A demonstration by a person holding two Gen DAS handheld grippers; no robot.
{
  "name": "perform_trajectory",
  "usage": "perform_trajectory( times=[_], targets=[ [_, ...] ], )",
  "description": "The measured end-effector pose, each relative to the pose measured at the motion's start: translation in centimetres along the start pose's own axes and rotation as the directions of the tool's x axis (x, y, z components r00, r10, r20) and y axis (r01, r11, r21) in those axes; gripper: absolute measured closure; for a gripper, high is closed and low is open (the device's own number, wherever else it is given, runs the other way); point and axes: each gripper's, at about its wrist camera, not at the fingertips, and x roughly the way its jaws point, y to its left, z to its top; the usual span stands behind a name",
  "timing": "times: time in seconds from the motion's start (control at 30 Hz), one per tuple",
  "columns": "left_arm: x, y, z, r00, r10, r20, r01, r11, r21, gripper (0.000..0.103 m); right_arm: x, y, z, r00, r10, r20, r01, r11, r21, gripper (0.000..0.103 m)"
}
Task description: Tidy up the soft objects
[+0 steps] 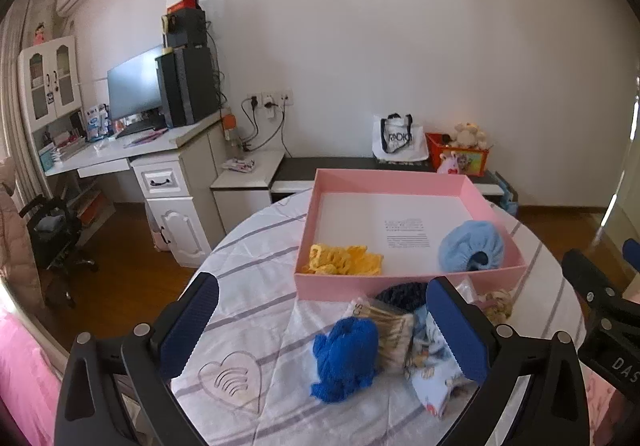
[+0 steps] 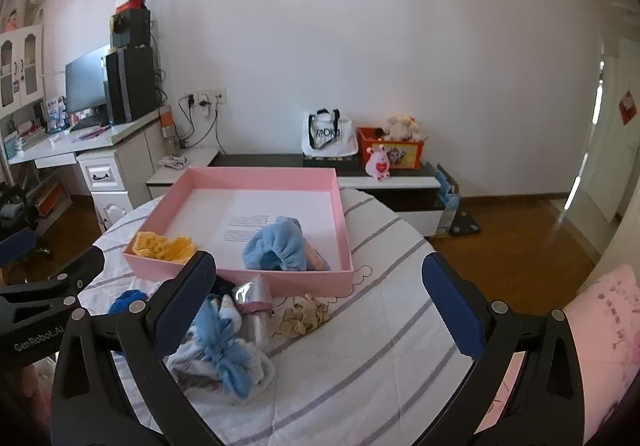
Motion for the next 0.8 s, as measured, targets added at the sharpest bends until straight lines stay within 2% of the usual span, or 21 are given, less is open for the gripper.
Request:
perform_trajectory(
  times=[0.43,0.8],
  targets=[
    [-9.4,0.7,-3.3,0.991,0.006,0.131,-0.002,1.000,-0.028,0.000,-8.1,0.2,-0.8,0.990,-0.009,0.139,0.009,1.000,-0.002,0.000],
    [-15.5,1.0,-4.9,0.960,-0.001,0.279,0.011,0.999,-0.033,0.000,-13.0,0.2,-0.6,0.969,0.008,0.246,-0.006,1.000,-0.011,0.000]
  ],
)
